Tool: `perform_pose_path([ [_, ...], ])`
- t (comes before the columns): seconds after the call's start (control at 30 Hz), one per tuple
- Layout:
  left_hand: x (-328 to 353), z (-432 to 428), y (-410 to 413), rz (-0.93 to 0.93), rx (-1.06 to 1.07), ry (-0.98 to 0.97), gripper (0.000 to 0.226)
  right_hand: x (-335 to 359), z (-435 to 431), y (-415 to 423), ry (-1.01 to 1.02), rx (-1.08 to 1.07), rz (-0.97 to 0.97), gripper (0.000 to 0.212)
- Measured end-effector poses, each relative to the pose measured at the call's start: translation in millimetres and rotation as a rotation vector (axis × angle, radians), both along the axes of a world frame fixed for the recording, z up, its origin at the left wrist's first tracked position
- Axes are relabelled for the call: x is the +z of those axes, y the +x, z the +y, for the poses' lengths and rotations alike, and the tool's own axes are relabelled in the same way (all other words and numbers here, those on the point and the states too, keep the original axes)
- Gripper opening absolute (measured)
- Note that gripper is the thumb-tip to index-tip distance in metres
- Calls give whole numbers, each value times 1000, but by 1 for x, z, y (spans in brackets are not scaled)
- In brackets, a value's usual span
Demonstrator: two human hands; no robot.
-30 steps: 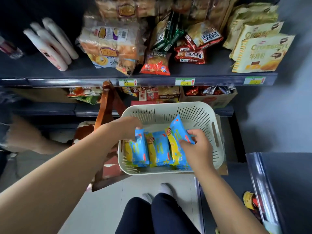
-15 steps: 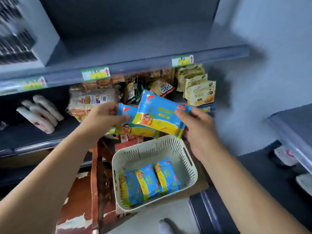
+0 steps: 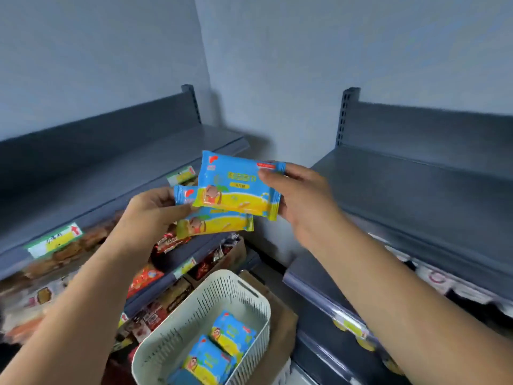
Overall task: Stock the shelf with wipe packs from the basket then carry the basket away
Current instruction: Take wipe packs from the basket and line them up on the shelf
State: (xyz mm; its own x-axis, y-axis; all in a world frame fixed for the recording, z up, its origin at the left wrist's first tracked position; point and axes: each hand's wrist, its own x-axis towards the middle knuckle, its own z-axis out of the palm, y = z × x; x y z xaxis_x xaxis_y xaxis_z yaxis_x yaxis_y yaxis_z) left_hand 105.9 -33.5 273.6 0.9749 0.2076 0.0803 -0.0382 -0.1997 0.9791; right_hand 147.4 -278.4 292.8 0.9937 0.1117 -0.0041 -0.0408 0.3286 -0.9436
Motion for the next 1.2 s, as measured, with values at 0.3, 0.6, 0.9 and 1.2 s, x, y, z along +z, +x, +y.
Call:
perform_pose_path([
  [0.3,19,-172,48,-23,-414,-105,19,26,-157,-45,79,-351,14,20],
  [0.6,42,-361,80,-1,-749,-41,22,39,-318,-96,154,-697,2,13],
  [0.9,52,-510,81,38,-883,13,23,53,-473,-121,10,-1007,-20,6],
  [1.2,48,-601,71,40,-966,101,22,29,-603,-101,-387,-966,-123,12],
])
